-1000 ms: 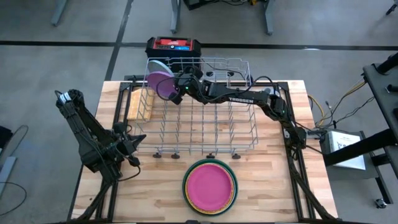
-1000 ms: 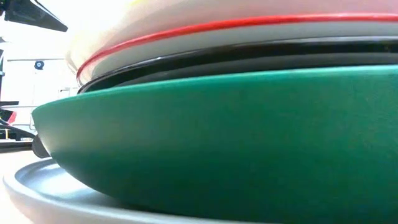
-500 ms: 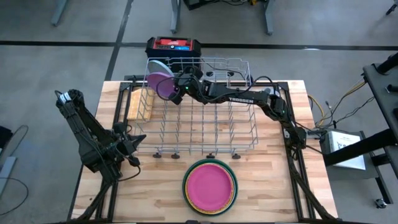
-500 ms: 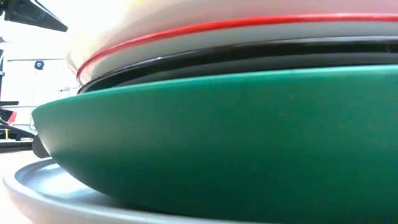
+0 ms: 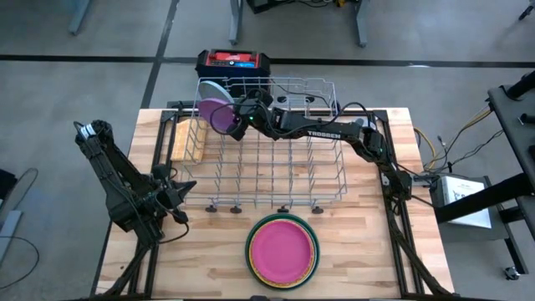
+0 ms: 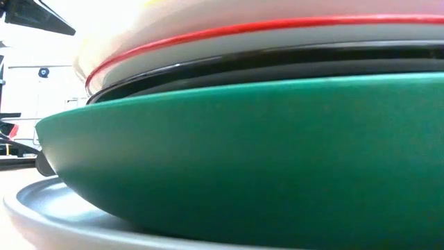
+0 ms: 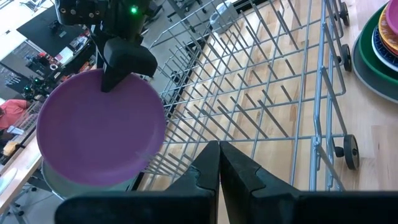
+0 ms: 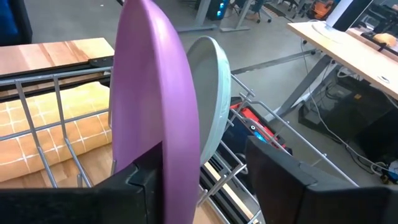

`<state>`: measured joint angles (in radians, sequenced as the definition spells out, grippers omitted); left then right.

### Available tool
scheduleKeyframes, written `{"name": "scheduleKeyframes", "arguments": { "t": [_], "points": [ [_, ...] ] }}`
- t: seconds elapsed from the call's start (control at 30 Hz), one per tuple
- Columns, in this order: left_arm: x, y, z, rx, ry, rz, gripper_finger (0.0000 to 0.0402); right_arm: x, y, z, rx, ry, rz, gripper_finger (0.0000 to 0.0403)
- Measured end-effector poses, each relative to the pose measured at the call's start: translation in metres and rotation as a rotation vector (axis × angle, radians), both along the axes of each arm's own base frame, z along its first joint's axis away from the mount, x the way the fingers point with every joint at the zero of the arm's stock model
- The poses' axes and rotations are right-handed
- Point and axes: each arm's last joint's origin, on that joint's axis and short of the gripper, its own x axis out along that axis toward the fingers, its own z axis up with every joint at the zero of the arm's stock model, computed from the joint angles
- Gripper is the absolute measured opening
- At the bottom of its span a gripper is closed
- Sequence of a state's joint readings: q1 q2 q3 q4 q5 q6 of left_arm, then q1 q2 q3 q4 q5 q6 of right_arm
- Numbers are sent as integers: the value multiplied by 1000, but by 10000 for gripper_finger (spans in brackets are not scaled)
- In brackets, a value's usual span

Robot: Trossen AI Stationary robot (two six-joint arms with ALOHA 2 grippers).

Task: Sort dishes
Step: Put the purple plate into the dishwasher rack

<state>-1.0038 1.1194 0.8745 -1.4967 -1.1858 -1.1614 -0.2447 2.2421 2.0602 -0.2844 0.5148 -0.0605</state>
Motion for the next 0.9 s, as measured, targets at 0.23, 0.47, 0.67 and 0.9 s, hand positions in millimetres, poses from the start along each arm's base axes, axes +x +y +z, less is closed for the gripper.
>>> {"name": "scheduleKeyframes", "arguments": {
  "t": [0.23,0.47,0.67,0.9],
  "points": [
    [0,0,0,0,0,0,0,0,0,0,10,-4,-5,201],
    [0,0,0,0,0,0,0,-1,0,-1,17,4,-7,232],
    [0,0,0,0,0,0,0,-1,0,-1,15,6,-6,261],
    [0,0,0,0,0,0,0,0,0,7,6,-13,-3,290]
  ]
}}
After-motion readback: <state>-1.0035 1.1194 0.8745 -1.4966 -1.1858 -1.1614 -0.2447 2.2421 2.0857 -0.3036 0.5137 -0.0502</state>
